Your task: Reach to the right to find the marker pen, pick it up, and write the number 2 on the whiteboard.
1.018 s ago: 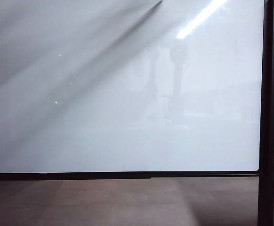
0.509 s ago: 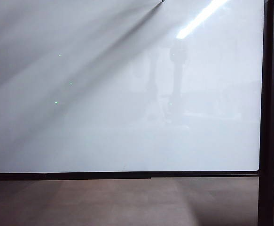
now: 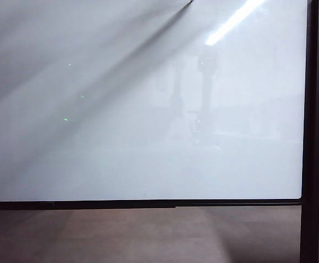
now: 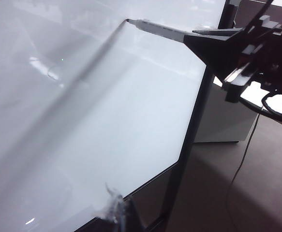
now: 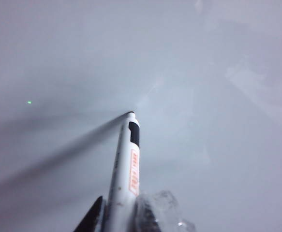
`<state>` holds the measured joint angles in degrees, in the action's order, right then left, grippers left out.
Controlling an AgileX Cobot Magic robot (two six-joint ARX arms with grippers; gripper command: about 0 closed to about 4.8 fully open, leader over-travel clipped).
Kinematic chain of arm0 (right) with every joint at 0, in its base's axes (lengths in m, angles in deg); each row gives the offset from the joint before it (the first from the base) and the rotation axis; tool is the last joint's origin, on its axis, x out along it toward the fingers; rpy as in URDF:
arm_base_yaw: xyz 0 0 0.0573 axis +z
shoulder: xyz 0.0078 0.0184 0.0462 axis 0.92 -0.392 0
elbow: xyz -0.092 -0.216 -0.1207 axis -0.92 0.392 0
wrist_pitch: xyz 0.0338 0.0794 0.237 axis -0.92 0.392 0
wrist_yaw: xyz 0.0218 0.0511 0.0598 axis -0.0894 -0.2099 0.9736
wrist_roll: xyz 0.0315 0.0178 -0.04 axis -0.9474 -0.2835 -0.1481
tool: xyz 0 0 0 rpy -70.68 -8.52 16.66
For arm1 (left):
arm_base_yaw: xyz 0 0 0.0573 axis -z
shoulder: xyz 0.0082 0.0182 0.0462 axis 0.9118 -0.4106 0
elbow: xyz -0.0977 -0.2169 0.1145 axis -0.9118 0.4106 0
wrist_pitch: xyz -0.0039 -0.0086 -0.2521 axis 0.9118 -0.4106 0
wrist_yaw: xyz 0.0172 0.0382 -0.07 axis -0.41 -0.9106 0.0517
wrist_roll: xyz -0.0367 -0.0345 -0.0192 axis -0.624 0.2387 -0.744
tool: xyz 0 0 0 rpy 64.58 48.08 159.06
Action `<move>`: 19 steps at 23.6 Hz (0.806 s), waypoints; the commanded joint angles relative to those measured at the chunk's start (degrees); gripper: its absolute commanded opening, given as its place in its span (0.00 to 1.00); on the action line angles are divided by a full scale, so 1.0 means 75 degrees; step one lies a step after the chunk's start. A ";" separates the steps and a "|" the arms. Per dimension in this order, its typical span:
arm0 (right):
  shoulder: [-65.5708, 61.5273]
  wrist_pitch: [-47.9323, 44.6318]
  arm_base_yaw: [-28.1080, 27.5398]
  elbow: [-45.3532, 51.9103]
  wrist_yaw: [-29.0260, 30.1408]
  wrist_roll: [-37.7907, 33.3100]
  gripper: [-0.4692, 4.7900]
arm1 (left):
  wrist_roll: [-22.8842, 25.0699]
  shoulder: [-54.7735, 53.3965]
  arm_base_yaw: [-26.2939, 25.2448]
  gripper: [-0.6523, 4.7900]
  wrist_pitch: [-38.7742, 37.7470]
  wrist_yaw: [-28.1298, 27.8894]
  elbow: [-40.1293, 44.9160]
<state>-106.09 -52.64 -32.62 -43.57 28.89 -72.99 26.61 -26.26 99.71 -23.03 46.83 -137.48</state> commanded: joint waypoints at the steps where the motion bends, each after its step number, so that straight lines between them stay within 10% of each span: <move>1: 0.0017 -0.0181 0.0009 -0.0050 -0.0358 -0.0006 0.12 | 0.0035 0.0006 -0.0015 0.11 0.0093 0.0050 -0.0023; 19: 0.0015 -0.0187 0.0009 -0.0050 0.0230 -0.0006 0.12 | 0.0035 0.0006 -0.0015 0.11 0.0093 0.0050 -0.0023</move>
<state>-106.09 -52.64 -32.60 -43.57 30.46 -72.99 26.61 -26.26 99.71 -23.03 46.83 -137.48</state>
